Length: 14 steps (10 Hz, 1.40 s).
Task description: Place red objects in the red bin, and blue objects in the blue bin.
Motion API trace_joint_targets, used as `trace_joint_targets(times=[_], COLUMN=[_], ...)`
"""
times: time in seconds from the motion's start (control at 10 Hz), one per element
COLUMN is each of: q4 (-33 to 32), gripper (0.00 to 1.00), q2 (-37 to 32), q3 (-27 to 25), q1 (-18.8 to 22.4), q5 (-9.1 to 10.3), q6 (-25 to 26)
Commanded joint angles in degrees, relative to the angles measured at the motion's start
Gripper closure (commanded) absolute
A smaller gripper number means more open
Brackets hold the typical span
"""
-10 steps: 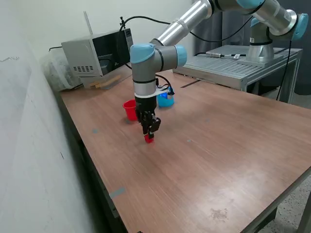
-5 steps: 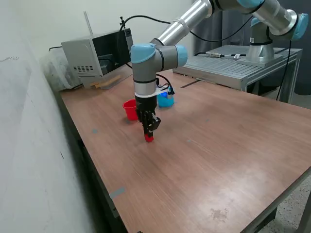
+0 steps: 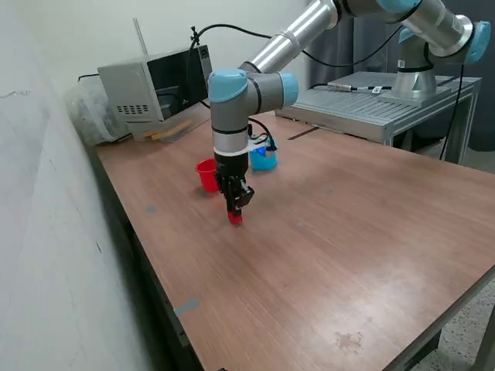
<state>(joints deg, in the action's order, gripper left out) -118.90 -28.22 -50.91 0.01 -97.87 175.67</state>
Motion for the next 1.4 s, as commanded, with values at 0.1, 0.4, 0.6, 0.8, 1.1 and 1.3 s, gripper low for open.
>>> trace_joint_targets(times=[0.1,0.4,0.6,0.8,1.1,1.3], q4=[0.2,0.9,2.3,3.2,5.2,6.6], gripper=[1.00,1.00,1.00,0.00,0.00,0.00], q2=[-6.2,-9.1,-9.3,-7.7,-4.5,-2.6], q3=[0.2,-0.4,-1.6,-1.4,0.0,1.2], q1=[-0.1,-0.5,-0.5,-0.7,-0.7,-0.7], q5=[-2.41,-5.05,-4.88,-4.35,0.73,1.01], q6=[-0.1,-0.3,-0.1,0.1,-3.1,-3.0])
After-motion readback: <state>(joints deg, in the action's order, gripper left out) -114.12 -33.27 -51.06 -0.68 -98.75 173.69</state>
